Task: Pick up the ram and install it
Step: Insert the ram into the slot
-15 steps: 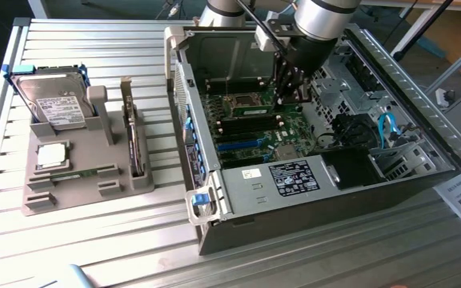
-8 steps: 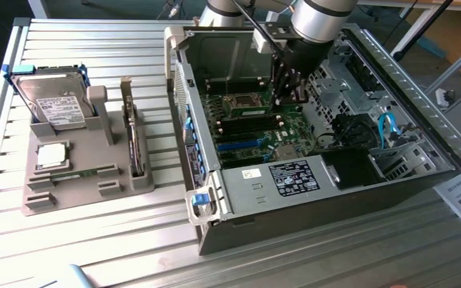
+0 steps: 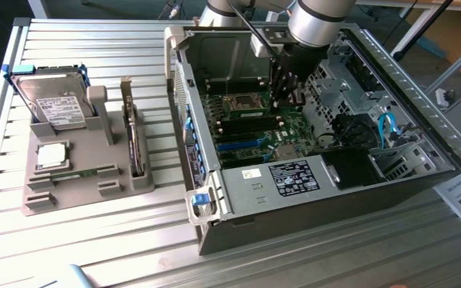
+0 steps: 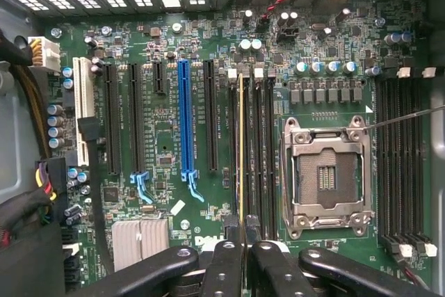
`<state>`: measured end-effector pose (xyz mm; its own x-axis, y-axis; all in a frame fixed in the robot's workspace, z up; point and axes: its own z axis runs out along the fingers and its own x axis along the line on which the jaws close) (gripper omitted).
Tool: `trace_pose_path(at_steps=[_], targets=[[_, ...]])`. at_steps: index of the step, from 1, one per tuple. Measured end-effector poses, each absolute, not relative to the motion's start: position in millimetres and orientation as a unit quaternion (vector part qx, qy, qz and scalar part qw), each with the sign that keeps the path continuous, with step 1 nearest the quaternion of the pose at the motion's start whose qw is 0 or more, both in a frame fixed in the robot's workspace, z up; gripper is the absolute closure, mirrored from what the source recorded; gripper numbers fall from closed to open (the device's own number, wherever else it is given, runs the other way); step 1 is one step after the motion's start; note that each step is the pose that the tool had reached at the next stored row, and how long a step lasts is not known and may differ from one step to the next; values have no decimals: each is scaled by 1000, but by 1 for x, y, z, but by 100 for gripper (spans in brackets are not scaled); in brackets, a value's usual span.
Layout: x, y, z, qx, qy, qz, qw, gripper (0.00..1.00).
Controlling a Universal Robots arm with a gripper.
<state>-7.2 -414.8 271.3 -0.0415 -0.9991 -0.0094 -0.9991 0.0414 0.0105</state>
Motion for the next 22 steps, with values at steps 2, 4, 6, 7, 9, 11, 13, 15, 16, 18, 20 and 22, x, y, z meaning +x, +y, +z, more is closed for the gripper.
trace_pose_path(at_steps=[2, 4, 6, 7, 9, 11, 13, 15, 16, 18, 20, 22], targets=[[-7, -415, 271, 692, -722, -7, 0, 88], [-8, -415, 269, 692, -722, -7, 0, 88], [-8, -415, 266, 692, -722, -7, 0, 88], [-8, -415, 265, 692, -722, -7, 0, 88], [-8, -415, 263, 692, -722, -7, 0, 88], [-8, -415, 262, 694, -720, -7, 0, 88], [-8, -415, 262, 697, -717, -7, 0, 88], [-8, -415, 261, 705, -709, -7, 0, 88], [-8, -415, 261, 706, -708, -7, 0, 88], [-8, -415, 261, 706, -708, -7, 0, 88], [-8, -415, 261, 706, -708, -7, 0, 88], [-8, -415, 261, 706, -709, -7, 0, 88]])
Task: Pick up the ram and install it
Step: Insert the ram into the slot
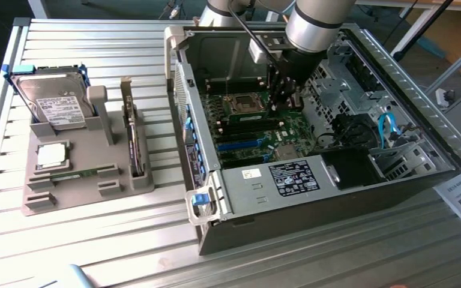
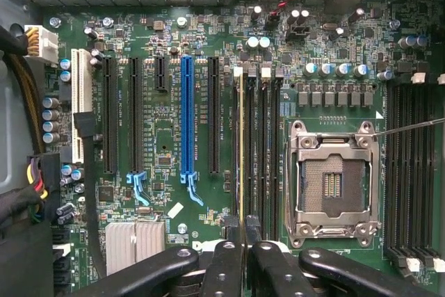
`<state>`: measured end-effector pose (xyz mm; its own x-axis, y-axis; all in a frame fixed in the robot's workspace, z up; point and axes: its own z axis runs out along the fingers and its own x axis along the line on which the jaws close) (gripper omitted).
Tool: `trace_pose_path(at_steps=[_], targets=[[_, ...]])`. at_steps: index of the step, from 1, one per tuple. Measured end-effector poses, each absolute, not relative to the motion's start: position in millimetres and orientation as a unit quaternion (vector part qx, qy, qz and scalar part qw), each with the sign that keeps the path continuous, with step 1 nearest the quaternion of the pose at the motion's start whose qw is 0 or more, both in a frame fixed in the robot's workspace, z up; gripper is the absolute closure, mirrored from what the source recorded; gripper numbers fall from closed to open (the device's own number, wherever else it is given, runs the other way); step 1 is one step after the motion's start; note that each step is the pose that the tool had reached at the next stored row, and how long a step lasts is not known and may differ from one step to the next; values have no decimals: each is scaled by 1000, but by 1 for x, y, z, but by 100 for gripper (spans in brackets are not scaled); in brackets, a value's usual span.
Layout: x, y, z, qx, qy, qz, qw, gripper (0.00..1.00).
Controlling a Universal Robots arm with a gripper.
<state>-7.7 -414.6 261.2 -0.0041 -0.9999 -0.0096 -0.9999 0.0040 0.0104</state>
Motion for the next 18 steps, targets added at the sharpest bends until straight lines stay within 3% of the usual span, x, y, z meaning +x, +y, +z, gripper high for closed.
trace_pose_path(at_steps=[18], targets=[[-8, -414, 261, 703, -711, -6, 1, 88]])
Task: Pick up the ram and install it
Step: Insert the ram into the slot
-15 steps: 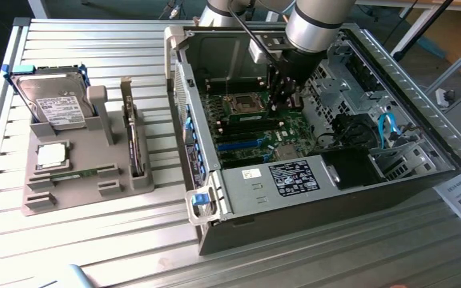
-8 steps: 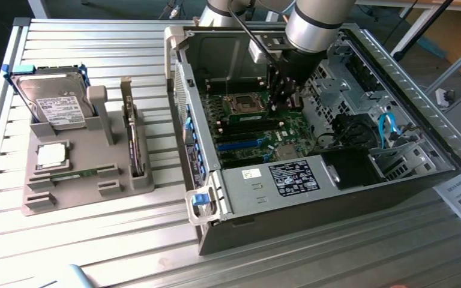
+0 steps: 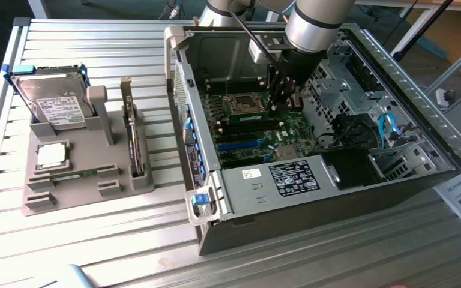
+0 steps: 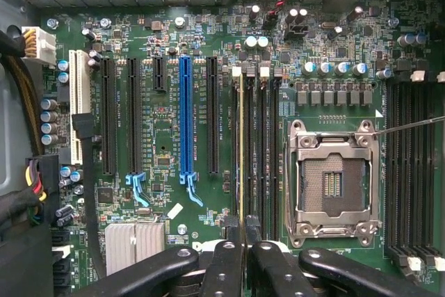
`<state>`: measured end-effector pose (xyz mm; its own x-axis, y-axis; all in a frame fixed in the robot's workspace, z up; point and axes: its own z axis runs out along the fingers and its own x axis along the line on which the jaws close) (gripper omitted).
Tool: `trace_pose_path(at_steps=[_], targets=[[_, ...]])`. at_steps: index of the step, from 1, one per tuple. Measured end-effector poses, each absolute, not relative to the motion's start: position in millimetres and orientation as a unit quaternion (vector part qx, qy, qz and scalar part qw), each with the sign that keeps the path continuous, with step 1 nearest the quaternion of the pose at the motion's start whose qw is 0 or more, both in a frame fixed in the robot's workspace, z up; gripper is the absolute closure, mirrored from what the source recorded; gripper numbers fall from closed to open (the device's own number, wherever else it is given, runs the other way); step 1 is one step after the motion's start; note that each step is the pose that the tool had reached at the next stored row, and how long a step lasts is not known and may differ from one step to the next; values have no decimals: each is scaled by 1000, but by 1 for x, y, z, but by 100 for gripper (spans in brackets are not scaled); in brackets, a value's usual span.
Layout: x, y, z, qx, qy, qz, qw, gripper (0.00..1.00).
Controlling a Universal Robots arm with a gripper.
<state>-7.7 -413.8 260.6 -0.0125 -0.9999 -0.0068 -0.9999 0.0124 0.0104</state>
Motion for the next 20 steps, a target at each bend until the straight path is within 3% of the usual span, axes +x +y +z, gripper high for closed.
trace_pose_path(at_steps=[20], targets=[[-9, -413, 244, 702, -712, -6, 1, 88]])
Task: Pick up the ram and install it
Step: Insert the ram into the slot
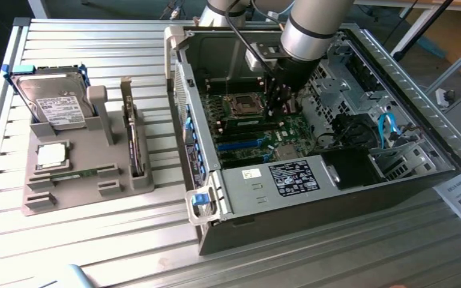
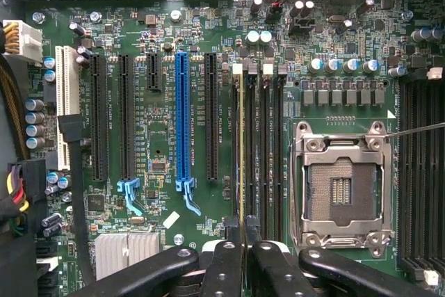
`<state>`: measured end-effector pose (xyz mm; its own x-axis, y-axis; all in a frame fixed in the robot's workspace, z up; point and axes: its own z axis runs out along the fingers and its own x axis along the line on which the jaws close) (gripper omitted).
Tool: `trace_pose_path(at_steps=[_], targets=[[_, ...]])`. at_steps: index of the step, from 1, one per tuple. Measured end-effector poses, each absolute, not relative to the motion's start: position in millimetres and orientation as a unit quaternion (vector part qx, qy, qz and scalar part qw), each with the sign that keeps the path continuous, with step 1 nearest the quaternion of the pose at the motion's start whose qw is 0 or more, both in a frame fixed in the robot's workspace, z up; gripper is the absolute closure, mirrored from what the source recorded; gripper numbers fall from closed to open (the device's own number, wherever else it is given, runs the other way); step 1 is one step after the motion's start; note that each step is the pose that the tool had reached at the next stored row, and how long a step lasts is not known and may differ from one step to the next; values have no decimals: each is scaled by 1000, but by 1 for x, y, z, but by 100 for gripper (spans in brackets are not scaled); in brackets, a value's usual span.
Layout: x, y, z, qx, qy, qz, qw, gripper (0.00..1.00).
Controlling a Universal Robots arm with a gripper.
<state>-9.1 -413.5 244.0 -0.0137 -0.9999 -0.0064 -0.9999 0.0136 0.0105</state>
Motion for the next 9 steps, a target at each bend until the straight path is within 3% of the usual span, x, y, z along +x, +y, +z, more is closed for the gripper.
trace_pose_path(at_steps=[9], targets=[[-9, -413, 241, 702, -712, -6, 1, 88]])
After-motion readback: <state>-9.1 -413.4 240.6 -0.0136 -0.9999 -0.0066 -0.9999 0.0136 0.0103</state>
